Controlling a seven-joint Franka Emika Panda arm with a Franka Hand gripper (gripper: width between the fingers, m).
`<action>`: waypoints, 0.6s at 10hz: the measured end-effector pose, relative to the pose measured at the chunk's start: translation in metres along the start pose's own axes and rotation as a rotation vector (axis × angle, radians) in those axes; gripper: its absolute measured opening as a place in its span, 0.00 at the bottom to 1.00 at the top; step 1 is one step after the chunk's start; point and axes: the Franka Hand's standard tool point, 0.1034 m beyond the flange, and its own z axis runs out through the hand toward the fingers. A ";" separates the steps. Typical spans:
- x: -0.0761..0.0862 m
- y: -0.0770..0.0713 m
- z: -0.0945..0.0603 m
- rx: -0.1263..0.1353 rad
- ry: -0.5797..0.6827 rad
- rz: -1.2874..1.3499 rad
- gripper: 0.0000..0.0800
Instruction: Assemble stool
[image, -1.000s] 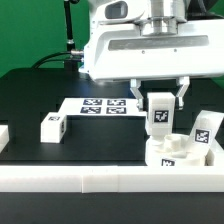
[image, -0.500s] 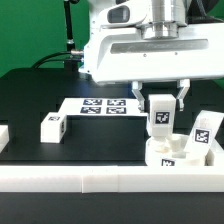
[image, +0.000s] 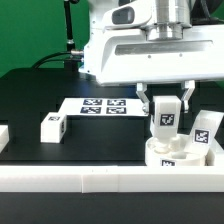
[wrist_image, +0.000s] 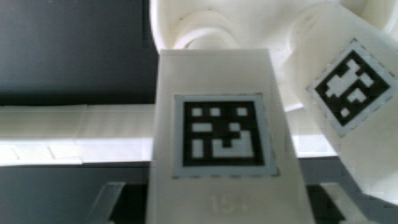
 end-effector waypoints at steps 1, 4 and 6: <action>0.001 0.000 0.001 0.000 0.004 -0.001 0.42; -0.002 -0.003 0.009 -0.001 0.013 -0.006 0.42; -0.009 -0.003 0.016 -0.003 -0.001 -0.008 0.42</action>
Offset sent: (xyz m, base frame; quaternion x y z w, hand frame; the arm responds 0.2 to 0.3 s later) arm 0.0026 0.0056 -0.0144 -0.0091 0.0071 -0.0041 0.9999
